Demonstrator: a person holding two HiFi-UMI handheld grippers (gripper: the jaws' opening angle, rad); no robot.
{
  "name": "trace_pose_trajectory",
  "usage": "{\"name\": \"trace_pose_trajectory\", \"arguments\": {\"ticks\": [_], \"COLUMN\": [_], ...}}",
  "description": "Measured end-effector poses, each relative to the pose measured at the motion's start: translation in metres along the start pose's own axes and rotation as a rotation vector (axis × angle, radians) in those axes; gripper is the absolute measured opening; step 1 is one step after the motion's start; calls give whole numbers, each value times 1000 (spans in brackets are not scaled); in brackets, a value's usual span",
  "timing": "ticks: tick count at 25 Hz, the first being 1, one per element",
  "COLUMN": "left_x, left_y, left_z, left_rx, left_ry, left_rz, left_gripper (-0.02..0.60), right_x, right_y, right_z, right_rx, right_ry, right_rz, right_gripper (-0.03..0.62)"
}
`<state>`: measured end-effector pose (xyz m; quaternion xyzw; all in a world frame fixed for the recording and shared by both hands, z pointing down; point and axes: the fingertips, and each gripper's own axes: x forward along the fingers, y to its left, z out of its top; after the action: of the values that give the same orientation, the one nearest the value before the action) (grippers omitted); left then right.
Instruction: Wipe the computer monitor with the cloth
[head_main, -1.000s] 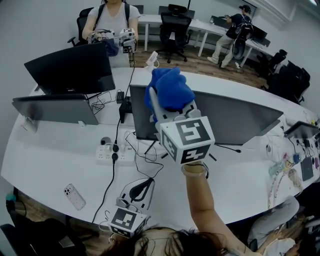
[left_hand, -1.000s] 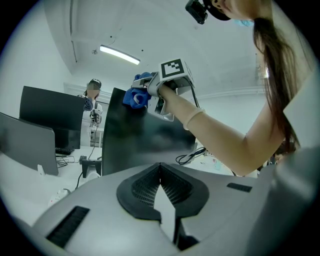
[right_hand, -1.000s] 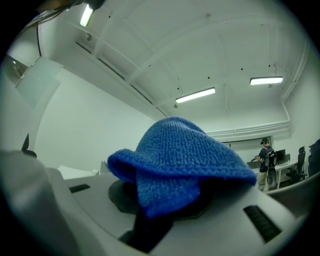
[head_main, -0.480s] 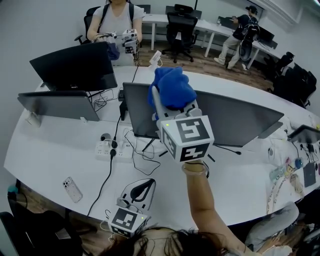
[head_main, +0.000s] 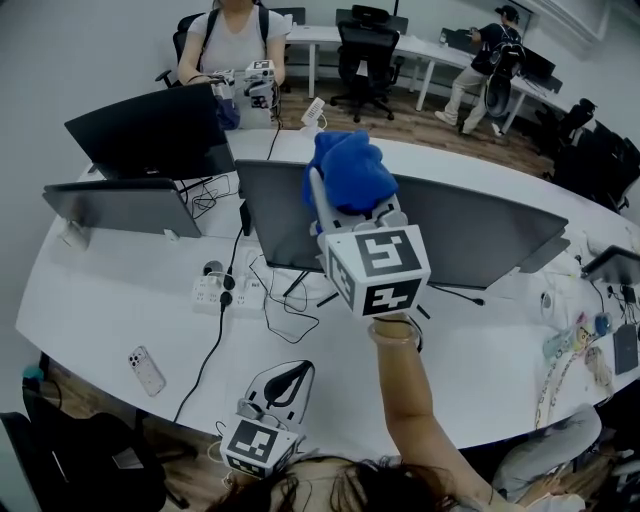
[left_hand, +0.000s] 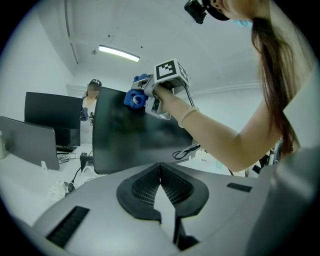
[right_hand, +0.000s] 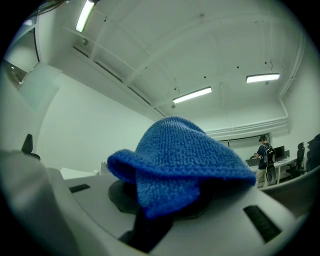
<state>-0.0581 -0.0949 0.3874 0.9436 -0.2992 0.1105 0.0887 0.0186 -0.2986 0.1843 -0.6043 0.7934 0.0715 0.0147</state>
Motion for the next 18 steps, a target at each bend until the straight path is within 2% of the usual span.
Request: {"name": "trace_pose_trajectory", "arguments": {"ticks": [7,10,18], "left_x": [-4,-1,9], "left_y": [-6,-6,-8], "left_z": [6,6,14], "left_rx": [-33,-9,-23], "left_ry": [-6,-22,-14], "left_rz": [26,18,-5], "left_gripper": [9,9,9], "right_x": [-3,-4,-6], "right_y": [-8,-9,-12], "right_z": [-1,-1,-2], "right_rx": [-9,-11,-21], "right_ry": [12,15,22], "right_rz": [-4,-4,-7], "right_gripper": [97,98,97]}}
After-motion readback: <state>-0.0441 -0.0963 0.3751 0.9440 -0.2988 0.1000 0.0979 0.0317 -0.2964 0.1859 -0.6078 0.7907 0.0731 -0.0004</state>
